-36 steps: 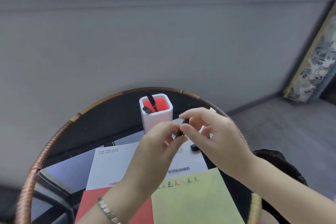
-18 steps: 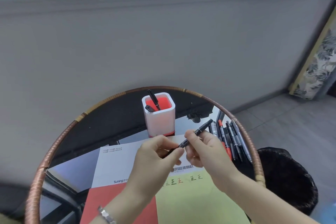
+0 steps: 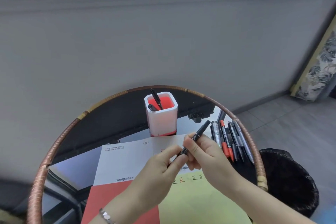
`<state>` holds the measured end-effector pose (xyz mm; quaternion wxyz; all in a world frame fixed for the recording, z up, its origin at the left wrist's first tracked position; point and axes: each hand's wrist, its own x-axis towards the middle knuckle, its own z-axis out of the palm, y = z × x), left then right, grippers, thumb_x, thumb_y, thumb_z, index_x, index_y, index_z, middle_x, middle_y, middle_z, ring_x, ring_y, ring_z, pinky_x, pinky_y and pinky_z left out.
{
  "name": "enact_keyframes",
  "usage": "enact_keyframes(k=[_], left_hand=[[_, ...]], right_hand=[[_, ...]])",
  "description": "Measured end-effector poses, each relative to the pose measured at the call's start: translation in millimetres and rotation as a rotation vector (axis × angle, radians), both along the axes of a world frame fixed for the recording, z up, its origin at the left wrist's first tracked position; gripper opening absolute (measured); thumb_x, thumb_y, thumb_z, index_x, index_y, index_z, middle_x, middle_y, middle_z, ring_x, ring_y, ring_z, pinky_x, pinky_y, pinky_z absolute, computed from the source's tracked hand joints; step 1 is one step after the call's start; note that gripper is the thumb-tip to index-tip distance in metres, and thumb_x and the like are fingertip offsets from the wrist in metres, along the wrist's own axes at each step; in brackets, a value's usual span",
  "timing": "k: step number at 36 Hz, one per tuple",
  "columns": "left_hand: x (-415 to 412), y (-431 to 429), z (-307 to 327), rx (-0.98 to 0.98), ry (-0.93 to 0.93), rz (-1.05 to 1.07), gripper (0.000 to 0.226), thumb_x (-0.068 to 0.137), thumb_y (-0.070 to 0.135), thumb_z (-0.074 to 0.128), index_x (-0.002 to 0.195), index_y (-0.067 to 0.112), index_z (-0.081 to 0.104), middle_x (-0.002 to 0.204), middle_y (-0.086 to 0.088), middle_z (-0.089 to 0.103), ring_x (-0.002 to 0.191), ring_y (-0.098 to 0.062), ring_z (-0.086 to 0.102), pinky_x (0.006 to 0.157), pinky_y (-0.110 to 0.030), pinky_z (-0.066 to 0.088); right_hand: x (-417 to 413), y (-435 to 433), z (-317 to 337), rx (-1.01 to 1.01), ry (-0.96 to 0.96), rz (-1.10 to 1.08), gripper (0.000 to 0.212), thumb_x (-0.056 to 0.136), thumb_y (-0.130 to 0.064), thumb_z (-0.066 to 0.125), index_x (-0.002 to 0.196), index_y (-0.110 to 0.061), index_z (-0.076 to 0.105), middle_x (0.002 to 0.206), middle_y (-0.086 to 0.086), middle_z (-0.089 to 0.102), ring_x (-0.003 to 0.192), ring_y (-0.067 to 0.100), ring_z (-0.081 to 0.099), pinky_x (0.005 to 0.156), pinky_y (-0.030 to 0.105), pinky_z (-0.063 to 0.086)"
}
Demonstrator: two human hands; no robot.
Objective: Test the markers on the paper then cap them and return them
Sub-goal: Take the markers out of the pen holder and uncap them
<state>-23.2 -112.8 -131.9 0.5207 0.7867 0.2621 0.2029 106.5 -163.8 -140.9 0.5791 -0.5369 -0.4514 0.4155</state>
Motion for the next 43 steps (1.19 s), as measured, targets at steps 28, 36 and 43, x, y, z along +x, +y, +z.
enact_keyframes(k=[28,36,43], left_hand=[[-8.7,26.7,-23.4,-0.032,0.110,0.468,0.010,0.089,0.015,0.057,0.084,0.023,0.060,0.087,0.007,0.067,0.083,-0.005,0.063,0.068,-0.013,0.047],[34.9,32.8,-40.8,0.043,0.180,0.381,0.019,0.089,0.011,0.052,0.104,0.020,0.058,0.094,0.007,0.061,0.084,-0.002,0.057,0.062,-0.012,0.044],[79.5,36.6,-47.9,0.108,0.226,0.359,0.017,0.087,0.017,0.057,0.104,0.018,0.057,0.093,0.005,0.058,0.089,-0.012,0.055,0.073,-0.022,0.046]], right_hand=[[56.2,69.6,-45.3,-0.370,-1.239,-0.173,0.023,0.091,-0.027,0.043,0.100,-0.013,0.059,0.099,0.005,0.051,0.092,0.024,0.050,0.068,0.030,0.038],[80.7,58.5,-42.6,-0.326,-1.308,-0.166,0.025,0.092,-0.029,0.044,0.105,-0.019,0.062,0.098,0.002,0.057,0.101,0.023,0.045,0.078,0.029,0.027],[95.5,50.4,-34.1,-0.318,-1.076,-0.216,0.019,0.089,-0.024,0.050,0.102,-0.021,0.063,0.088,0.000,0.059,0.087,0.015,0.045,0.074,0.029,0.034]])
